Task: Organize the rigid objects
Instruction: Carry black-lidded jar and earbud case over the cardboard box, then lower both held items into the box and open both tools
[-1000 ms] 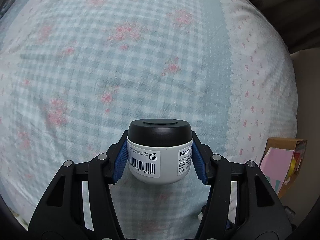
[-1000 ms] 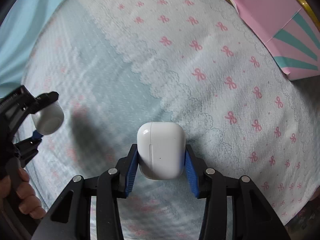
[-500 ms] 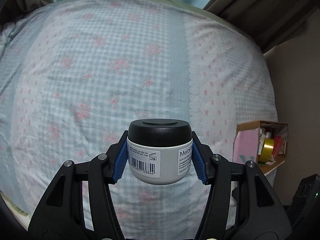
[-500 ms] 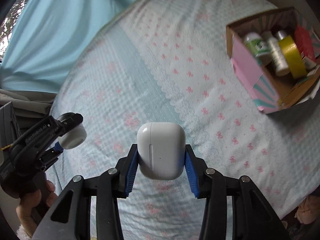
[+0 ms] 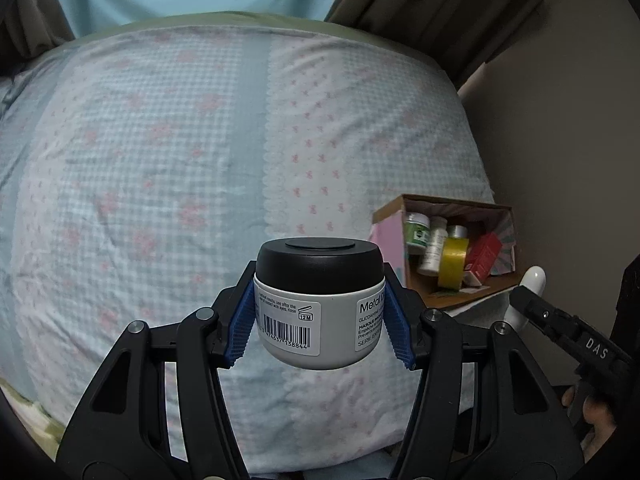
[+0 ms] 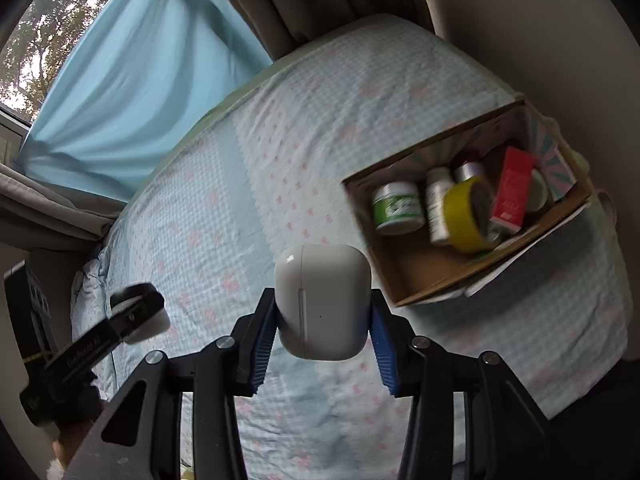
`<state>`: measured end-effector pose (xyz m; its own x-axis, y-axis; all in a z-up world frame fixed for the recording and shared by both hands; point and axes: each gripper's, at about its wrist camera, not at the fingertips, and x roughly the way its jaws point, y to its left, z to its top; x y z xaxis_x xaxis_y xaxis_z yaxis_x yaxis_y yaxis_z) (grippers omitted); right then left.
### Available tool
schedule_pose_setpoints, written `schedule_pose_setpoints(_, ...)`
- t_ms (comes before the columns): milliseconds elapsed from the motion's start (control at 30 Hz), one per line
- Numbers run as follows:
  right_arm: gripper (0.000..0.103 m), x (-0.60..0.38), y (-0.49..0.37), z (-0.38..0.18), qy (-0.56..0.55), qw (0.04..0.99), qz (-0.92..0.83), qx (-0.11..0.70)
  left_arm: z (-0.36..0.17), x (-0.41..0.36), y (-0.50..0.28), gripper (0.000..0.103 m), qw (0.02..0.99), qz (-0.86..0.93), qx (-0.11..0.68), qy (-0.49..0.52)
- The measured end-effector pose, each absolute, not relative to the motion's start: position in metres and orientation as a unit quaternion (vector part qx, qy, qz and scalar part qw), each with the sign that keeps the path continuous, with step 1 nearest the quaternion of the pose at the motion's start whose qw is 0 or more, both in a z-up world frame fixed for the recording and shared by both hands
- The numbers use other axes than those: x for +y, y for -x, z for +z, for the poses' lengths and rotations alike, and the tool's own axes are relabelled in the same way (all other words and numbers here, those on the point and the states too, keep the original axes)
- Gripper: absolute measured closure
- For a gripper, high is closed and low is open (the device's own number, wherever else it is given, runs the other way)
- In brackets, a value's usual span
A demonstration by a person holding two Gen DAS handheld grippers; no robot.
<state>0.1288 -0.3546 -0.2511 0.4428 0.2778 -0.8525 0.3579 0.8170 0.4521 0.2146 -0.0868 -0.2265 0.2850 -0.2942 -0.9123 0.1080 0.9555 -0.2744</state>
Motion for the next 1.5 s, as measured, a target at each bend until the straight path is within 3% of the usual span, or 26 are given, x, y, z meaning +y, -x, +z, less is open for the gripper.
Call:
schedule_pose_setpoints(367, 0.062, -0.475, -0.166, -0.272, -0.269, 0.799, 0.019, 0.537, -0.247, -0.228, -0.2, 0.05, 0.791, -0.137, 0.594, 0.052)
schedule_pose_setpoints(700, 0.062, -0.521, -0.224, -0.334, -0.202, 0.793, 0.094, 0.567, -0.323, -0.317, -0.208, 0.05, 0.761, -0.119, 0.638, -0.017)
schedule_pose_setpoints(1000, 0.062, -0.526, -0.246, -0.381, -0.179, 0.777, 0.132, 0.589, -0.381, -0.352, -0.21, 0.05, 0.731, -0.121, 0.666, -0.088)
schedule_pose_setpoints(1467, 0.062, -0.52, -0.255, -0.409, -0.063, 0.787, 0.177, 0.588, -0.417, -0.372, -0.216, 0.049, 0.727, -0.122, 0.657, -0.158)
schedule_pose_setpoints(1500, 0.062, -0.52, -0.255, -0.41, -0.061, 0.788, 0.177, 0.586, -0.417, -0.372, -0.216, 0.042, 0.729, -0.123, 0.655, -0.159)
